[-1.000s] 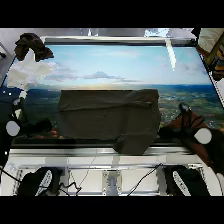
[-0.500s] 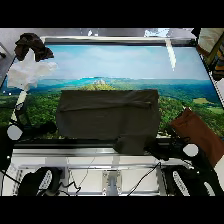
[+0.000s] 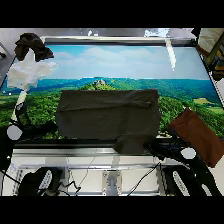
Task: Fold the shirts.
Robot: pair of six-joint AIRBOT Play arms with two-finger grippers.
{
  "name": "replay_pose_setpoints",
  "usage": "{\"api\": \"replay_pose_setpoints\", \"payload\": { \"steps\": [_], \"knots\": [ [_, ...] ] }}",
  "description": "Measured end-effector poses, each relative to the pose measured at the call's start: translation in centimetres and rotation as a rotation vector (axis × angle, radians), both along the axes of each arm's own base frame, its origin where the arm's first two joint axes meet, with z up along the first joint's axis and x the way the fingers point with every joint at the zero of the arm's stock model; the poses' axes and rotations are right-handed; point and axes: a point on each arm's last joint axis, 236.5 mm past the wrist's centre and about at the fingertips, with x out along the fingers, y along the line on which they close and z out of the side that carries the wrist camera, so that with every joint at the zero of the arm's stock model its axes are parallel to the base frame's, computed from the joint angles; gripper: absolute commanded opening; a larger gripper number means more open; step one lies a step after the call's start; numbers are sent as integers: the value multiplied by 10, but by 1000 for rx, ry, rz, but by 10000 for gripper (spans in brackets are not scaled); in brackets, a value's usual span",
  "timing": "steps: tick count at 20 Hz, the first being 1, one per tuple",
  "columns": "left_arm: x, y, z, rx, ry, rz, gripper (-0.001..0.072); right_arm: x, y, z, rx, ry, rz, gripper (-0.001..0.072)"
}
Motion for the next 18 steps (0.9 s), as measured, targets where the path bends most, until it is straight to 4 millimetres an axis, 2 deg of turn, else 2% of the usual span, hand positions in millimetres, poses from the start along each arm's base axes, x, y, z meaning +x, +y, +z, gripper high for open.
{"api": "replay_pose_setpoints", "payload": {
  "steps": [4, 9, 13, 16, 18],
  "knots": [
    [0, 0, 0, 1, -2, -3, 695, 10, -2, 3, 10, -27, -43, 21],
    [2, 4, -1, 9, -3, 20, 693, 13, 8, 13, 63, -54, -30, 21],
    [-10, 7, -19, 3, 90, 61, 693, 13, 13, 16, 84, -61, -21, 21],
    [-10, -7, -37, -75, 158, 83, 692, 13, 14, 17, 88, -67, -11, 21],
    [1, -17, -46, -137, 160, 111, 692, 12, 15, 18, 89, -69, -5, 22]
  ]
}}
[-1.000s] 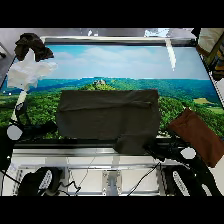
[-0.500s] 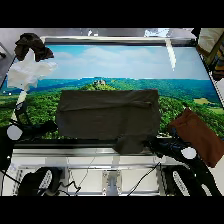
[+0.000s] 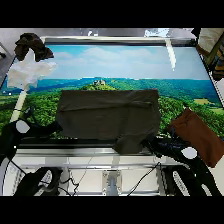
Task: Fold the shirts.
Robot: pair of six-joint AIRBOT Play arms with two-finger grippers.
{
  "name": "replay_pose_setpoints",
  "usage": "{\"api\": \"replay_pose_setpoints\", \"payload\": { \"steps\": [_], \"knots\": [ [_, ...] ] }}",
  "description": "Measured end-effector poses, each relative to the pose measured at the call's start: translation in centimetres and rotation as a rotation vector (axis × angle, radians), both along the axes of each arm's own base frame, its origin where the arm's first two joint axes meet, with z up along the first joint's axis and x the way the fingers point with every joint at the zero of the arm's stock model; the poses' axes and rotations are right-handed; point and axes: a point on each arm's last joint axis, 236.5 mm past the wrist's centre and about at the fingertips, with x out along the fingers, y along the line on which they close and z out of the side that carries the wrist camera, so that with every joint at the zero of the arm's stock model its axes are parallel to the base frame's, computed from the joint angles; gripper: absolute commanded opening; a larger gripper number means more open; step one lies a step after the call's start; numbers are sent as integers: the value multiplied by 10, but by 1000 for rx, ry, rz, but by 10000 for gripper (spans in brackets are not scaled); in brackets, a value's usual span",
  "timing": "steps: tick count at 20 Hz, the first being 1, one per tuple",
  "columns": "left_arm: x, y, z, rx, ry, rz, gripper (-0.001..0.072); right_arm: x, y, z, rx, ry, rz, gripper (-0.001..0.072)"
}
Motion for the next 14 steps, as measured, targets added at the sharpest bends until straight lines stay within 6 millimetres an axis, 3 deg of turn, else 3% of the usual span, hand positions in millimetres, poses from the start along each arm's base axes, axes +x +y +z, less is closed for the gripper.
{"api": "replay_pose_setpoints", "payload": {
  "steps": [3, 10, 11, 12, 14],
  "knots": [
    [13, -10, -11, -67, 2, 48, 693, -1, 1, 0, 1, 0, 10, 21],
    [7, -16, -38, -113, 109, 95, 692, -2, 2, 1, 2, -3, 17, 21],
    [11, -15, -39, -109, 99, 107, 671, -2, 2, 1, 2, -3, 17, 21],
    [16, -12, -39, -102, 80, 123, 557, -2, 2, 1, 2, -3, 17, 21],
    [23, -7, -41, -89, 55, 149, 450, -2, 2, 1, 3, -3, 17, 21]
  ]
}}
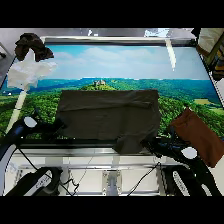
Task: Fold the shirts.
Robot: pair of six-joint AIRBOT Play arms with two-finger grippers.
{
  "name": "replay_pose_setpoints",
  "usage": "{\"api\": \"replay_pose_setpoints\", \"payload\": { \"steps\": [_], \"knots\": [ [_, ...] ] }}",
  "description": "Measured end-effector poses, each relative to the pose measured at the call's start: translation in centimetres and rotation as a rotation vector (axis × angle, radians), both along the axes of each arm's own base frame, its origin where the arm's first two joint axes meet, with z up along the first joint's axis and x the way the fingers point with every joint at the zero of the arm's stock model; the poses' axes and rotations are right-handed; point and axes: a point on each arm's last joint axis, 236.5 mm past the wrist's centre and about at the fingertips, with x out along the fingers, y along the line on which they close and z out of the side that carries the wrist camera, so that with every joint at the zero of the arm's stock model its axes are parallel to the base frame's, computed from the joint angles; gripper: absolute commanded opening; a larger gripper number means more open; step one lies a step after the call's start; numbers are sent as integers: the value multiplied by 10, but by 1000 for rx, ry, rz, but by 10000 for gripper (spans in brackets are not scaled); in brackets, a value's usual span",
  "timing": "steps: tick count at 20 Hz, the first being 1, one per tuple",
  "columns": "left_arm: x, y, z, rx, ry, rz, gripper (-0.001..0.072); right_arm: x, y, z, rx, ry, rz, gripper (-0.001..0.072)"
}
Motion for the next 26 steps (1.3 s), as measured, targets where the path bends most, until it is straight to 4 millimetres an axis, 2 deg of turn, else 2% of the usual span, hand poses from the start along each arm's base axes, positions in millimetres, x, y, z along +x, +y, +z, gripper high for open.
{"api": "replay_pose_setpoints", "payload": {
  "steps": [1, 3, 5, 7, 9, 11, 19, 20, 21, 22, 23, 24, 25, 26],
  "knots": [
    [3, 2, 0, 4, -7, 15, 395, 0, 0, 0, 1, 0, -1, 21],
    [5, 4, -1, 13, -16, 26, 236, 0, 0, 0, 3, 0, -1, 21],
    [4, 7, -2, 21, -9, 41, 177, 0, 0, 0, 3, 0, -1, 21],
    [0, 11, -4, 35, 12, 55, 83, 0, 0, 0, 4, 0, -2, 21],
    [-7, 17, -6, 60, 46, 67, 83, 0, 1, 1, 5, 0, -1, 21],
    [-15, 24, -8, 92, 82, 68, 18, 0, 1, 1, 6, 1, -1, 21],
    [-25, 36, -11, 146, 119, 65, 18, 0, 1, 1, 6, 1, -2, 23],
    [-25, 37, -11, 148, 120, 63, 18, 0, 1, 1, 7, 1, -2, 54],
    [-25, 37, -11, 149, 120, 63, 18, 0, 1, 1, 9, 0, -3, 163],
    [-25, 37, -11, 150, 121, 61, 18, 0, 1, 1, 10, 0, -3, 220],
    [-26, 37, -11, 152, 123, 60, 18, 0, 2, 2, 12, -1, -2, 214],
    [-26, 38, -11, 153, 126, 58, 18, 0, 3, 3, 16, -1, 0, 165],
    [-27, 38, -11, 154, 127, 57, 18, 0, 3, 3, 17, -1, 3, 37],
    [-27, 38, -11, 155, 126, 53, 17, 0, 3, 3, 20, -1, 3, 21]
  ]
}}
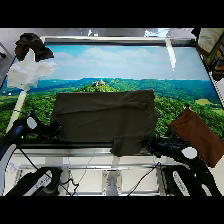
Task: Fold the shirts.
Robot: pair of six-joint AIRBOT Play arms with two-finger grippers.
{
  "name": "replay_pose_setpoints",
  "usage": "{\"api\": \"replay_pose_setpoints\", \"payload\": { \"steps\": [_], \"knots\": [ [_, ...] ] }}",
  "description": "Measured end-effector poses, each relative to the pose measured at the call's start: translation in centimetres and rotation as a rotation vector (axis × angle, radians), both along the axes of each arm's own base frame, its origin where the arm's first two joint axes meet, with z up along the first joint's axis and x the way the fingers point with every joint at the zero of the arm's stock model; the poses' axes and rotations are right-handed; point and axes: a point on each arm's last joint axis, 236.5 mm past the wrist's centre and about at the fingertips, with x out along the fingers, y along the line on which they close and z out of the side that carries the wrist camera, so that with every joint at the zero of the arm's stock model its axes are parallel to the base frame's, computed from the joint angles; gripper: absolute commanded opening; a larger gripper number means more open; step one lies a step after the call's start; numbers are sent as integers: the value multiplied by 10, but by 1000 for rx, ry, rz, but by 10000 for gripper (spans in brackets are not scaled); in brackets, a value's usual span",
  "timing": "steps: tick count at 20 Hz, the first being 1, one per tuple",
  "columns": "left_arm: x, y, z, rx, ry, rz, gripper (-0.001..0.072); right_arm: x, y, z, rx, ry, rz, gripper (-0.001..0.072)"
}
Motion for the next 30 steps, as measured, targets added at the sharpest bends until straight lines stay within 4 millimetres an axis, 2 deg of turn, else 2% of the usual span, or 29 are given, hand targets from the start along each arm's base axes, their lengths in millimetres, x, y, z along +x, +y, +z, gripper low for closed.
{"api": "replay_pose_setpoints", "payload": {
  "steps": [5, 8, 10, 14, 16, 18, 22, 25, 28, 30],
  "knots": [
    [6, -7, 1, -23, -28, -60, 16, 5, -1, 2, -3, -24, -9, 20],
    [20, -19, 11, -71, -91, -83, 16, 18, -1, 18, -3, -80, 1, 20],
    [34, -24, 30, -85, -159, -101, 16, 31, -1, 36, -14, -140, 10, 20],
    [62, -22, 91, -48, -351, -145, 16, 54, -7, 68, -64, -247, 32, 19],
    [69, -21, 120, -23, -434, -158, 16, 64, -11, 82, -96, -297, 32, 18],
    [72, -24, 137, -29, -481, -163, 16, 76, -17, 95, -132, -355, 26, 18],
    [74, -50, 158, -121, -544, -212, 16, 94, -24, 127, -181, -464, 26, 18],
    [75, -59, 166, -155, -571, -237, 16, 106, -30, 145, -225, -531, 22, 17],
    [84, -59, 173, -152, -619, -233, 15, 119, -39, 151, -264, -562, -6, 18],
    [92, -55, 173, -141, -640, -220, 14, 130, -45, 147, -291, -562, -17, 18]
  ]
}}
